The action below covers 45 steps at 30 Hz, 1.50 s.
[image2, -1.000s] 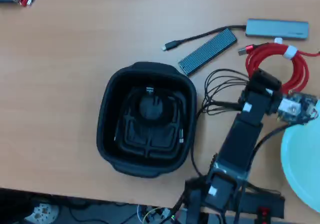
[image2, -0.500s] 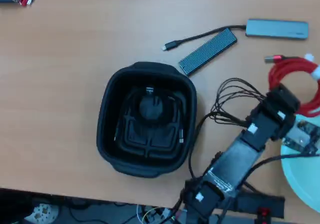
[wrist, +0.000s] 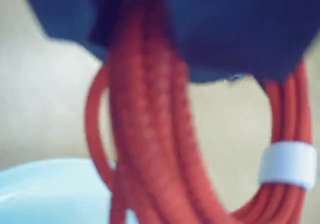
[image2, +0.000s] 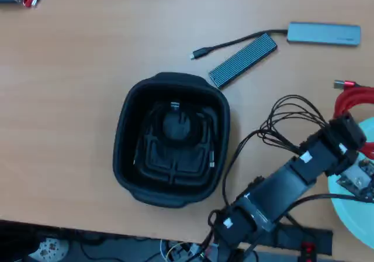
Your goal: Put a black charging cable in a black bowl and put a red charging cable in a green bowl
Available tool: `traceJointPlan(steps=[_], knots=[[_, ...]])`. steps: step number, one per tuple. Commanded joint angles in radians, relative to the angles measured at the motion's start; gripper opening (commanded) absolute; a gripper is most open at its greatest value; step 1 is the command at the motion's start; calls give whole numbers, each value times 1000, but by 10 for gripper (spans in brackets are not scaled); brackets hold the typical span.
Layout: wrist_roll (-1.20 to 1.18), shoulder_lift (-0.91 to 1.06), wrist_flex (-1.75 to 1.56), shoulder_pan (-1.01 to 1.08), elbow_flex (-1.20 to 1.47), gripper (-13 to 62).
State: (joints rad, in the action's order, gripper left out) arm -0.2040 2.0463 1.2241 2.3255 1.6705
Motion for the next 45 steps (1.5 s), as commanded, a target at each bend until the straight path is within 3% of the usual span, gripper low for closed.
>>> traceJointPlan(steps=[1, 19, 28, 35, 41, 45], knots=[[-12, 35, -35, 28, -11, -79], [-21, 34, -60, 413, 38, -79], [-25, 34, -360, 489, 224, -72], [-28, 29, -428, 477, 273, 47], [-61, -20, -437, 491, 341, 96], [-86, -94, -437, 486, 354, 178]])
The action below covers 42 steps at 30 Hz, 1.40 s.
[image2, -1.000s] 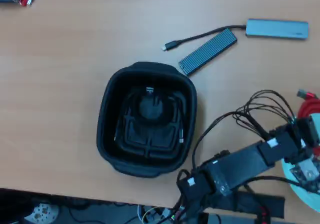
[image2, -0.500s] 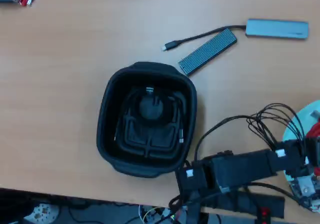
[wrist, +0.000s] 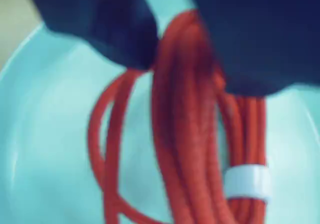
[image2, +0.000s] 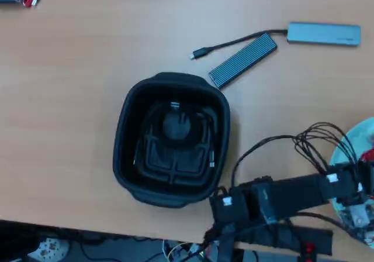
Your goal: Put a black charging cable in a black bowl and put a red charging cable in a green bowl
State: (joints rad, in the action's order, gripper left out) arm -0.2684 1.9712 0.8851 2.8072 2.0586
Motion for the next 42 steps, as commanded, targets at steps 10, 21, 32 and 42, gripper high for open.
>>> traceJointPlan(steps=[10, 21, 32, 42], knots=[[-23, -230, -95, -17, -74, 190], [-25, -337, -91, -49, -137, 192], [-18, -186, -64, -112, -140, 187], [-12, 178, 0, -212, -126, 156]])
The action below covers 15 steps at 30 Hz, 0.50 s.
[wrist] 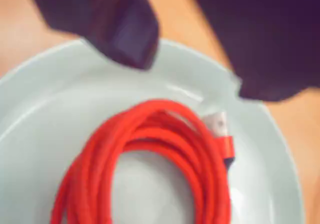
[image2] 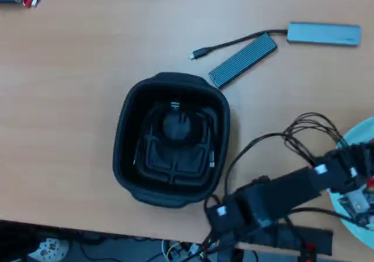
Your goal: Put a black charging cable in a black bowl and put a red charging cable in a green bowl
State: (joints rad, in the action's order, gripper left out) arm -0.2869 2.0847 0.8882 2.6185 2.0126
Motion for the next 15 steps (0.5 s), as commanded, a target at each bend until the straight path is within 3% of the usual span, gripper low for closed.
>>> traceJointPlan(steps=[1, 15], knots=[[8, 83, -5, -52, -72, 156], [14, 247, -98, -627, 41, 156]])
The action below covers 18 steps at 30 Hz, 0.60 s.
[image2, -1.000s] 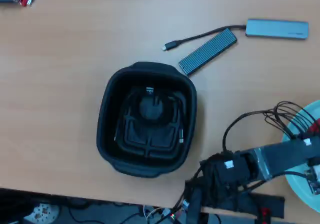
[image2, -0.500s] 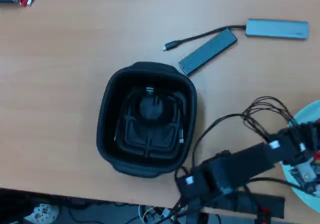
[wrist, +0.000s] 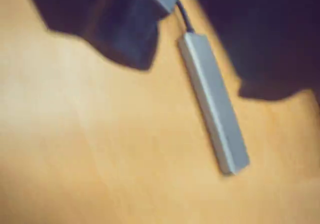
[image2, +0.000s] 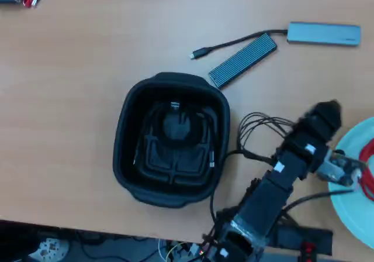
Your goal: Put a black charging cable in a black bowl and put a red charging cable in a green bowl
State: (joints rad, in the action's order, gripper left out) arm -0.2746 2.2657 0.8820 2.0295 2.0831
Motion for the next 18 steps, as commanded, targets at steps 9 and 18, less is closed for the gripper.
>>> traceJointPlan(steps=[9, 18], knots=[[112, 66, -621, -334, 337, 156], [222, 60, -939, -433, 635, 156]])
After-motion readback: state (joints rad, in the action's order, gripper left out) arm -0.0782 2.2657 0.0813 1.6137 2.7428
